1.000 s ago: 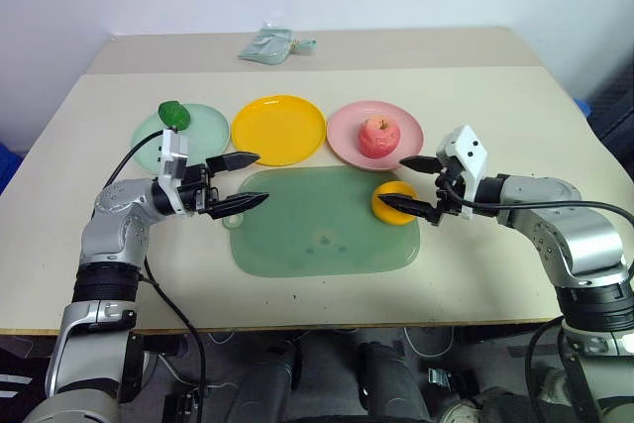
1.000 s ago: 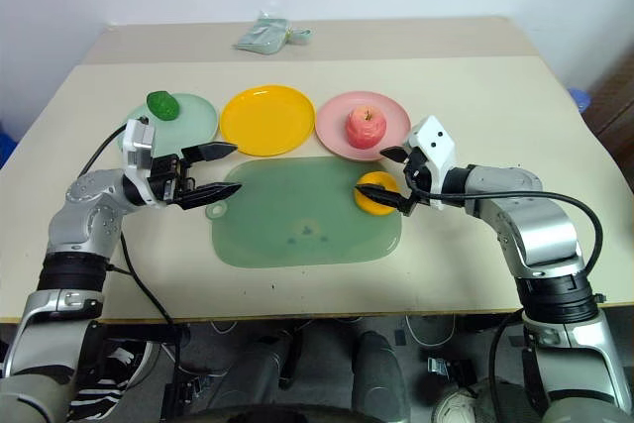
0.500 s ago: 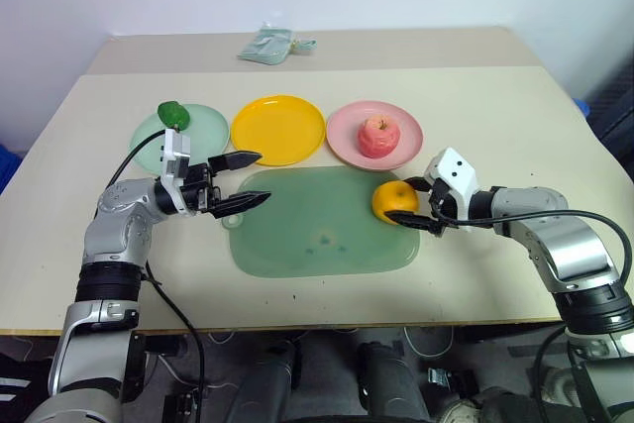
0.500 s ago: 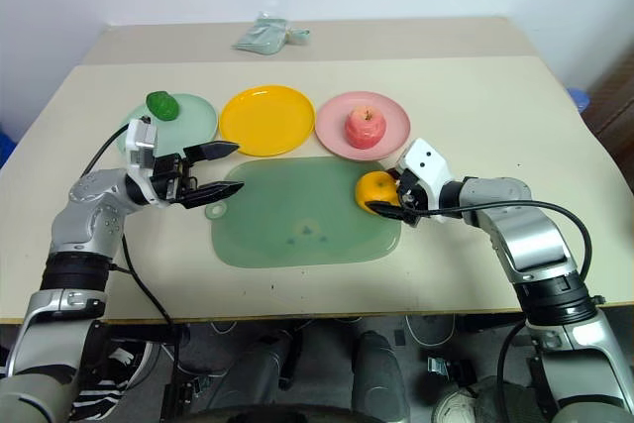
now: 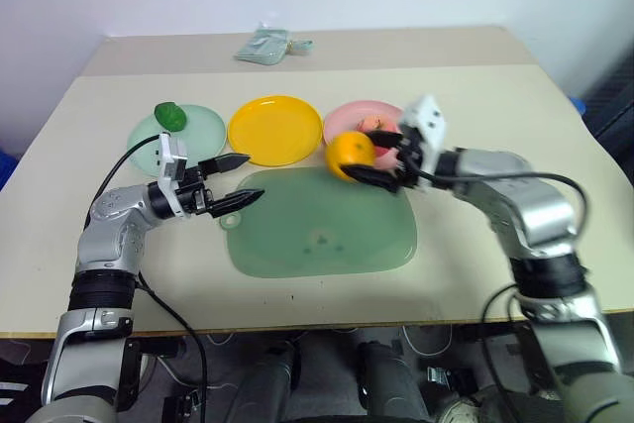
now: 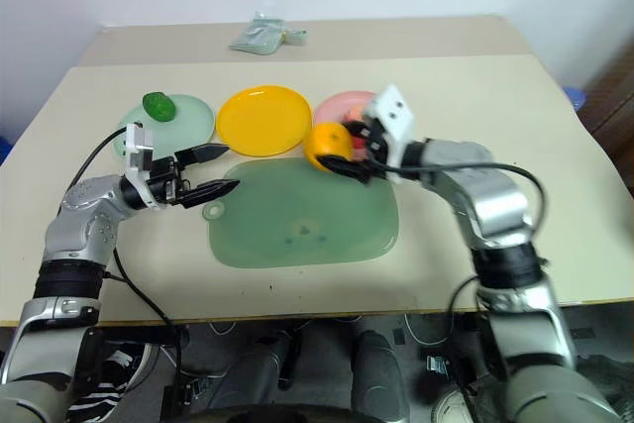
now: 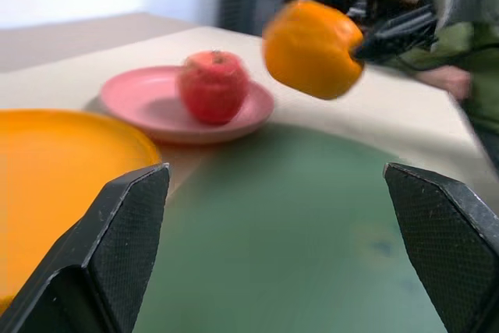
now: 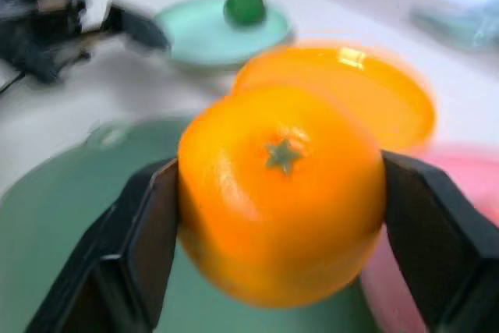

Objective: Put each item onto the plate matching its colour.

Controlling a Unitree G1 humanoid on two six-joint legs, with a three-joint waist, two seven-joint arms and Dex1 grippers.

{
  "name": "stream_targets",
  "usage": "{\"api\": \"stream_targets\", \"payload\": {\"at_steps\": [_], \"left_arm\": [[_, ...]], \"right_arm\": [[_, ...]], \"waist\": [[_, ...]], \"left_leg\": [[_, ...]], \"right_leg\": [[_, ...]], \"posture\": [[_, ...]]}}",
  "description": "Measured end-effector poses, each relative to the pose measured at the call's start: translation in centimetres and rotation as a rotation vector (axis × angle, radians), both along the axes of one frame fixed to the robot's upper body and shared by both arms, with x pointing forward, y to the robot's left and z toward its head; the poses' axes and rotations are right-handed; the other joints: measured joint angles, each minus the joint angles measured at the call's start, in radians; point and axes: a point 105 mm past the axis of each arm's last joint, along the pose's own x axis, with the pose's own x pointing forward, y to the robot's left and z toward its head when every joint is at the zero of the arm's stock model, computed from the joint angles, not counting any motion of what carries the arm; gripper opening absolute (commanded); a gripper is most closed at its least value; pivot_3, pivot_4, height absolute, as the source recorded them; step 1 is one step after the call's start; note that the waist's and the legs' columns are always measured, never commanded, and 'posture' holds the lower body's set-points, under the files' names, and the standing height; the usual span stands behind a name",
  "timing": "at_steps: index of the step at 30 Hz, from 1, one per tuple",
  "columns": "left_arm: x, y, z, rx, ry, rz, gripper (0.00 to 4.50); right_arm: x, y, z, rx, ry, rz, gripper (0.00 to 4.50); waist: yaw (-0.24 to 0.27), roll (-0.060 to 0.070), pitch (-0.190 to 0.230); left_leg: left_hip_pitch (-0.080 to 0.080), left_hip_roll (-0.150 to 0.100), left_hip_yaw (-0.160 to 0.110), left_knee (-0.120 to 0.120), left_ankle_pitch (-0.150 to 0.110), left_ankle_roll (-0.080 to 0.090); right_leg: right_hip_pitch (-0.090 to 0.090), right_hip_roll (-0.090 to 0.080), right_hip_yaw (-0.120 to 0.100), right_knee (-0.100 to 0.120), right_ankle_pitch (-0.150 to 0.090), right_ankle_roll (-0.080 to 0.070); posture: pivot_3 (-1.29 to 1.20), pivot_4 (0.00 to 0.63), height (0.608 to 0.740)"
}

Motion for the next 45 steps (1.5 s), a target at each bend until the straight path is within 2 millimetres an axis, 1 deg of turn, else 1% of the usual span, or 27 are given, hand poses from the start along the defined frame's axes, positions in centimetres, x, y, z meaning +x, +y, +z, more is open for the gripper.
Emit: {"api": "stream_targets", "payload": {"at_steps": [2,5,8,12,14,17,19,20,21,23,25,28,30,32,33,34,35,36,38,41,43,45], "left_arm": [[0.2,0.1,0.1,0.005,-0.019,0.029,4.50],[0.2,0.3,0.2,0.009,-0.039,0.055,4.50],[0.1,0.7,-0.1,0.009,-0.031,0.074,4.50],[-0.1,0.8,0.0,0.009,-0.040,0.080,4.50],[-0.2,0.9,-0.1,0.011,-0.040,0.084,4.50],[-0.4,0.9,-0.3,0.012,-0.039,0.090,4.50],[-0.4,1.0,-0.2,0.012,-0.042,0.097,4.50],[-0.4,0.9,-0.1,0.012,-0.044,0.097,4.50],[-0.4,0.9,-0.1,0.013,-0.046,0.096,4.50],[-0.5,0.8,0.0,0.014,-0.050,0.095,4.50],[-0.5,0.7,0.2,0.015,-0.055,0.091,4.50],[-0.6,0.5,0.5,0.008,-0.054,0.084,4.50],[-0.7,0.4,0.6,0.004,-0.051,0.077,4.50],[-0.8,0.1,0.9,-0.002,-0.055,0.063,4.50],[-0.9,0.0,1.1,-0.007,-0.054,0.054,4.50],[-1.0,0.0,1.2,-0.011,-0.057,0.047,4.50],[-1.1,-0.1,1.3,-0.013,-0.062,0.040,4.50],[-1.2,-0.1,1.4,-0.013,-0.063,0.036,4.50],[-1.4,0.0,1.6,-0.013,-0.062,0.025,4.50],[-1.7,0.2,2.0,-0.032,-0.068,-0.005,4.50],[-1.8,0.3,2.2,-0.043,-0.066,-0.027,4.50],[-1.9,0.1,2.6,-0.053,-0.062,-0.066,4.50]], "right_arm": [[1.2,2.7,-0.5,-0.004,-0.028,-0.009,3.19],[3.1,5.1,-1.1,-0.009,-0.049,-0.051,3.19],[4.6,6.7,-1.2,0.005,-0.071,-0.089,3.19],[6.0,8.5,-1.5,0.032,-0.079,-0.136,3.19],[6.6,8.7,-2.0,0.018,-0.084,-0.168,3.19],[7.4,8.0,-3.5,-0.024,-0.081,-0.229,3.19],[7.7,7.6,-4.5,-0.022,-0.038,-0.262,4.25],[7.7,7.5,-4.9,-0.024,-0.025,-0.272,4.45],[7.8,7.5,-5.2,-0.031,-0.025,-0.281,4.45],[7.9,7.5,-5.0,-0.047,-0.048,-0.291,4.45],[8.1,7.5,-4.1,-0.026,-0.074,-0.291,4.45],[8.1,7.5,-2.6,0.062,-0.079,-0.274,4.45],[7.9,7.5,-1.1,0.150,-0.079,-0.230,4.45],[7.0,7.7,1.3,0.278,-0.090,-0.133,4.45],[6.1,7.5,2.6,0.344,-0.114,-0.062,4.45],[5.0,7.1,3.4,0.375,-0.148,0.005,4.45],[3.9,6.2,3.9,0.389,-0.181,0.062,4.45],[2.8,5.1,3.8,0.390,-0.200,0.108,4.45],[0.7,2.2,2.5,0.342,-0.195,0.163,4.45],[-2.8,-2.1,-0.6,0.184,-0.143,0.194,4.45],[-4.8,-4.0,-2.1,0.112,-0.087,0.208,4.45],[-7.1,-5.5,-2.8,0.052,-0.062,0.222,4.45]], "waist": [[0.001,0.000,0.000],[0.007,0.000,0.000],[0.004,0.000,0.000],[-0.006,0.000,0.000],[-0.014,0.000,0.000],[-0.021,0.000,0.000],[-0.024,0.000,0.000],[-0.026,0.000,0.000],[-0.031,0.000,0.000],[-0.040,0.000,0.000],[-0.044,0.000,0.000],[-0.046,0.000,0.000],[-0.045,0.000,0.000],[-0.045,0.000,0.000],[-0.043,0.000,0.000],[-0.040,0.000,0.000],[-0.034,0.000,0.000],[-0.029,0.000,0.000],[-0.018,0.000,0.000],[-0.012,0.000,0.000],[-0.016,0.000,0.000],[-0.016,0.000,0.000]], "left_leg": [[0.000,0.000,-0.001,-0.001,0.000,-0.001],[-0.001,-0.001,-0.001,-0.001,0.001,-0.001],[0.000,-0.001,-0.001,-0.001,0.001,-0.002],[0.000,0.001,-0.002,-0.004,0.003,-0.004],[0.000,0.001,-0.002,-0.004,0.003,-0.005],[0.000,0.002,-0.002,-0.007,0.004,-0.006],[0.000,0.004,-0.001,-0.010,0.005,-0.008],[0.000,0.004,-0.001,-0.011,0.006,-0.009],[0.000,0.005,-0.001,-0.012,0.006,-0.010],[0.000,0.006,-0.001,-0.013,0.007,-0.011],[0.000,0.007,-0.001,-0.014,0.007,-0.011],[0.001,0.008,0.000,-0.015,0.007,-0.011],[0.001,0.008,0.001,-0.014,0.007,-0.011],[0.001,0.008,0.001,-0.014,0.007,-0.010],[0.001,0.008,0.001,-0.014,0.007,-0.010],[0.001,0.008,0.001,-0.014,0.006,-0.010],[0.000,0.008,0.001,-0.014,0.006,-0.010],[0.000,0.008,0.001,-0.013,0.006,-0.009],[0.001,0.007,0.002,-0.012,0.006,-0.009],[0.001,0.008,0.003,-0.012,0.006,-0.009],[0.001,0.009,0.005,-0.012,0.006,-0.009],[0.001,0.011,0.008,-0.012,0.005,-0.009]], "right_leg": [[-0.001,0.000,0.000,0.000,0.000,0.000],[-0.001,0.000,0.000,0.001,0.001,-0.001],[-0.002,0.001,0.001,0.001,0.001,-0.001],[-0.003,0.004,0.001,0.002,0.002,-0.003],[-0.003,0.004,0.001,0.002,0.002,-0.003],[-0.005,0.005,0.002,0.002,0.003,-0.004],[-0.007,0.006,0.003,0.002,0.003,-0.005],[-0.008,0.007,0.003,0.002,0.004,-0.006],[-0.009,0.008,0.003,0.002,0.004,-0.007],[-0.010,0.009,0.003,0.002,0.005,-0.007],[-0.010,0.009,0.003,0.002,0.005,-0.008],[-0.010,0.010,0.005,0.002,0.005,-0.008],[-0.010,0.011,0.005,0.002,0.005,-0.008],[-0.010,0.011,0.005,0.002,0.005,-0.008],[-0.010,0.011,0.005,0.002,0.005,-0.008],[-0.009,0.010,0.005,0.002,0.005,-0.008],[-0.009,0.010,0.005,0.002,0.005,-0.008],[-0.009,0.010,0.005,0.002,0.005,-0.008],[-0.009,0.009,0.005,0.002,0.005,-0.008],[-0.009,0.009,0.005,0.002,0.005,-0.008],[-0.009,0.009,0.006,0.001,0.005,-0.008],[-0.009,0.010,0.007,0.001,0.004,-0.008]], "posture": [[0.00,0.150,0.740],[0.00,0.150,0.740],[0.00,0.150,0.740],[0.00,0.150,0.740],[0.00,0.150,0.740],[0.00,0.150,0.740],[0.00,0.150,0.740],[0.00,0.150,0.740],[0.00,0.150,0.740],[0.00,0.150,0.740],[0.00,0.150,0.740],[0.00,0.150,0.740],[0.00,0.150,0.740],[0.00,0.150,0.740],[0.00,0.150,0.740],[0.00,0.150,0.740],[0.00,0.150,0.740],[0.00,0.150,0.740],[0.00,0.150,0.740],[0.00,0.150,0.740],[0.00,0.150,0.740],[0.00,0.150,0.740]]}}
